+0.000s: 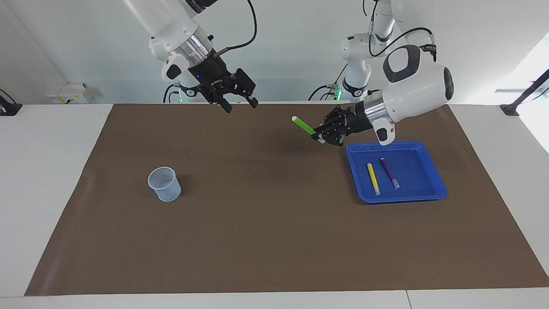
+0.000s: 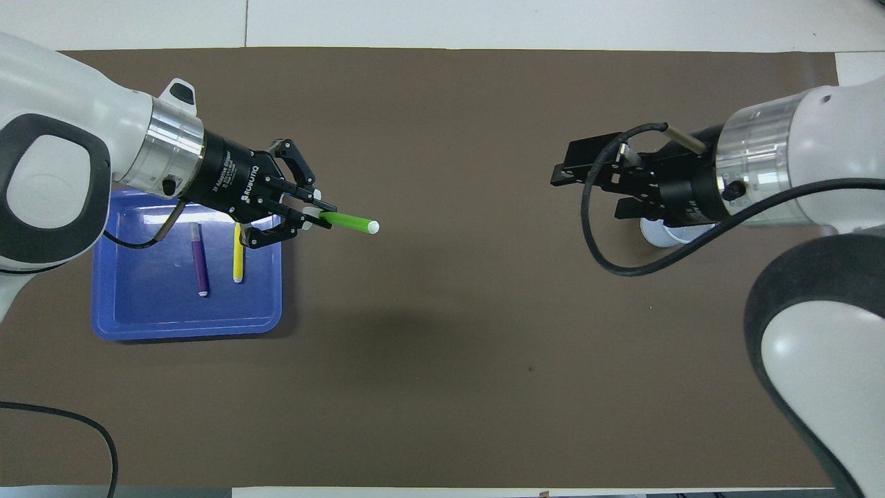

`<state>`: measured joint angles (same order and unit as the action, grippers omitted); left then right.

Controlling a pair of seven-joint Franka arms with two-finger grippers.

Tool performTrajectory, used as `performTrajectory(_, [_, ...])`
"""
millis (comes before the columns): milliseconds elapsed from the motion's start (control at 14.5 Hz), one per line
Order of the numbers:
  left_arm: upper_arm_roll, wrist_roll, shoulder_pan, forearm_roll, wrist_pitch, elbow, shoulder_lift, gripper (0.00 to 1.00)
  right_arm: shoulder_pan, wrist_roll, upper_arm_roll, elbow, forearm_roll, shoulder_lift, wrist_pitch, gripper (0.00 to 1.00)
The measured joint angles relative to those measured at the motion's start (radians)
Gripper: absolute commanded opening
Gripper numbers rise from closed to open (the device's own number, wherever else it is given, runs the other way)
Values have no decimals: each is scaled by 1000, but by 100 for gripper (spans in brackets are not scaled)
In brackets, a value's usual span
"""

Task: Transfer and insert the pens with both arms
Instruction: 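Lift the green pen with the left gripper while the right gripper approaches, then grasp the green pen with the right gripper and open the left gripper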

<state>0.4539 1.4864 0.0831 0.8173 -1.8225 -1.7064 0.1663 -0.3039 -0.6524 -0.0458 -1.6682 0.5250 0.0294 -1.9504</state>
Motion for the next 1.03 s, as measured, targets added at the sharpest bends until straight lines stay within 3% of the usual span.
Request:
performTrajectory(413, [5,62,-70,239,-172,-172,-81,0,-80,-53,-2,-32,2,-14,-77,100])
performTrajectory(825, [2,64,-68,329,-196,-216,-109,0,-101,37,-1,-38,-8,-48,-112,98])
performTrajectory(963, [2,64,-68,336,-199,-223,-111,0,-101,51,0,-37,-19,-48,-115,78])
performTrajectory(1031, [2,64,-68,337,-200,-225,-112,0,-101,53,0,-37,-22,-48,-115,51])
